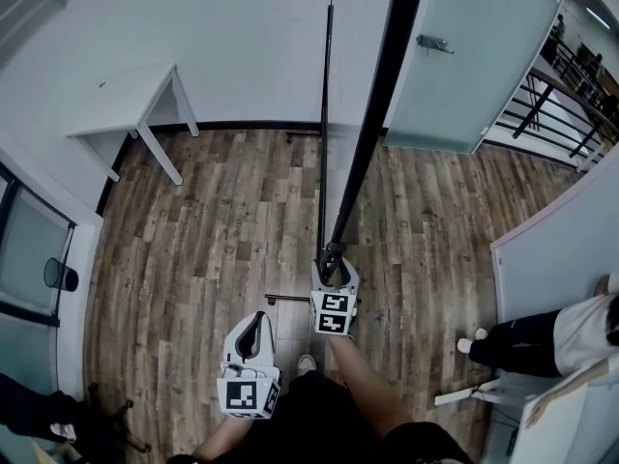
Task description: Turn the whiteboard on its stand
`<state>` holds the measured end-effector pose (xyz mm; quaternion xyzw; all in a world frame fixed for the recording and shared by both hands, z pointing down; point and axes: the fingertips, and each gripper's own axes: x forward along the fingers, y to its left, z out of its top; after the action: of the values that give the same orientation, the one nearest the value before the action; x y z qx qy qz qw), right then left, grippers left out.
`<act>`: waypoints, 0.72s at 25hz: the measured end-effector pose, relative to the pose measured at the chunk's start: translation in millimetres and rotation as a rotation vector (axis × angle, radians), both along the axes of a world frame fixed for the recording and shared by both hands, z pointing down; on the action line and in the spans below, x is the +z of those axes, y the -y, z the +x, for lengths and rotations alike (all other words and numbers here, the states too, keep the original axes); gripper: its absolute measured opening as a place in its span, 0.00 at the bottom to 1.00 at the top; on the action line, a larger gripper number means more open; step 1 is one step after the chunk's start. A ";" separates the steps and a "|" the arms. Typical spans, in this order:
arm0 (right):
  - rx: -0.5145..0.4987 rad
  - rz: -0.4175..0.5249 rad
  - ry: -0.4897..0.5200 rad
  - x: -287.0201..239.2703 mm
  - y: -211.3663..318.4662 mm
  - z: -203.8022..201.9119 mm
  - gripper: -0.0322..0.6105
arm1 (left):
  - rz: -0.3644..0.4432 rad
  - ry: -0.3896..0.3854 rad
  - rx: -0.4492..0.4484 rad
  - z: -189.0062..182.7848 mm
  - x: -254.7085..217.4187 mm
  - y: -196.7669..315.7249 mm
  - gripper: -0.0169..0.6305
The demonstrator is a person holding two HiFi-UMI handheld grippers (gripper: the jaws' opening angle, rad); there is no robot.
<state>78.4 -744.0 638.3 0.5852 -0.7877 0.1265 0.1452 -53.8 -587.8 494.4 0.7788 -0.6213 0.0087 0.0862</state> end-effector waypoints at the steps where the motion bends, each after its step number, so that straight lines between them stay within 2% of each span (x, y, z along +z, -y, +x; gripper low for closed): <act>1: 0.003 0.000 -0.002 1.3 2.0 -0.5 0.38 | 0.001 0.000 -0.001 -0.7 -0.1 0.6 0.05; 10: 0.020 -0.020 -0.028 9.7 19.8 -2.2 0.38 | 0.005 0.000 -0.002 -5.4 1.8 1.5 0.05; 13: 0.010 -0.005 -0.024 7.1 20.0 -4.5 0.32 | 0.005 -0.001 -0.002 -4.9 2.3 -2.6 0.05; 18: 0.015 0.008 -0.035 6.0 17.3 -2.0 0.31 | -0.007 0.001 -0.004 -4.6 3.8 -8.2 0.05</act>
<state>76.4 -761.3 644.2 0.5940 -0.7810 0.1140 0.1558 -58.3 -579.7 498.2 0.7772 -0.6228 0.0110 0.0886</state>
